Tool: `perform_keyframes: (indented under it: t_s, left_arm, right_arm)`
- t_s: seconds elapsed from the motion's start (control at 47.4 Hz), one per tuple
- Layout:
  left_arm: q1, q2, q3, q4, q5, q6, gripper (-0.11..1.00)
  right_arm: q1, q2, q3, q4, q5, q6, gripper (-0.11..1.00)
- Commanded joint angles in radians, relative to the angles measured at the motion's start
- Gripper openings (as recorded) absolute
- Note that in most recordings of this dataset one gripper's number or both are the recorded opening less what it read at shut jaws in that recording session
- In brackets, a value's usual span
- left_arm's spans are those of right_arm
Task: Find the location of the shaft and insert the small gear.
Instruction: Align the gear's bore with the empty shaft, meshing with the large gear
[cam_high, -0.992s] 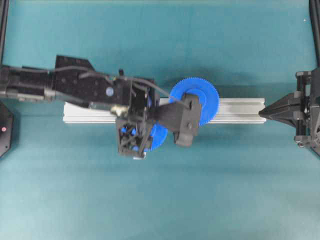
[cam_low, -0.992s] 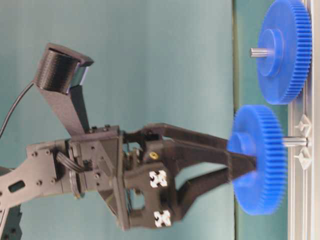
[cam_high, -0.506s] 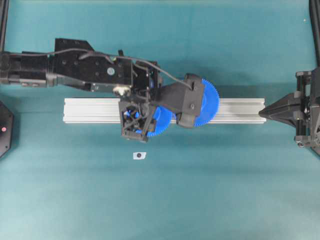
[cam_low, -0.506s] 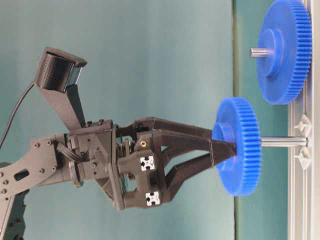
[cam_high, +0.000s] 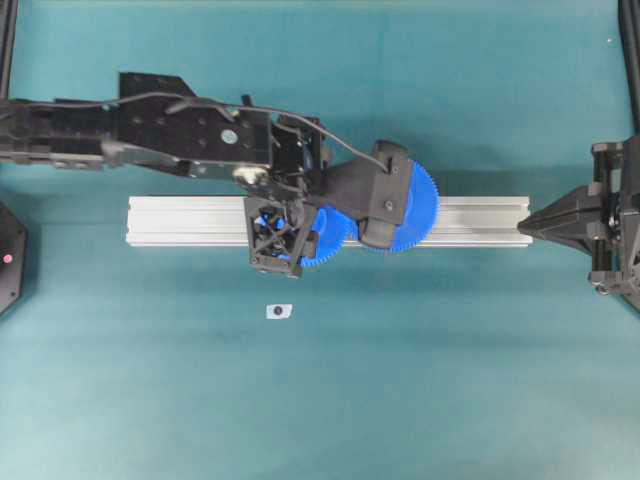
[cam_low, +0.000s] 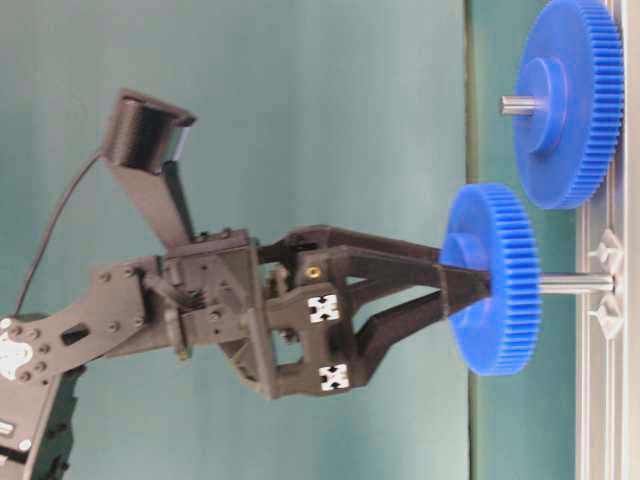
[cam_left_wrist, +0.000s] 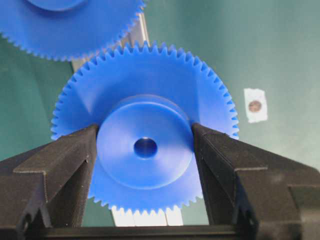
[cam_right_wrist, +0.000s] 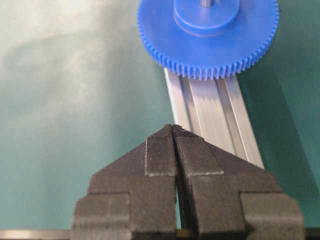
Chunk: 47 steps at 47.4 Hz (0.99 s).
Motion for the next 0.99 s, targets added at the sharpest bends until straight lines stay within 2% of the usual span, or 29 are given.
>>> perform_keyframes:
  t_s: [0.0, 0.97]
  left_arm:
    - [0.003, -0.014, -0.021, 0.002, -0.005, -0.002, 0.63]
    - [0.032, 0.002, 0.034, 0.003, -0.043, -0.003, 0.63]
  right_arm:
    - [-0.003, 0.006, -0.014, 0.000, -0.008, 0.011, -0.01]
    - [-0.005, -0.011, -0.015, 0.003, -0.006, 0.012, -0.01]
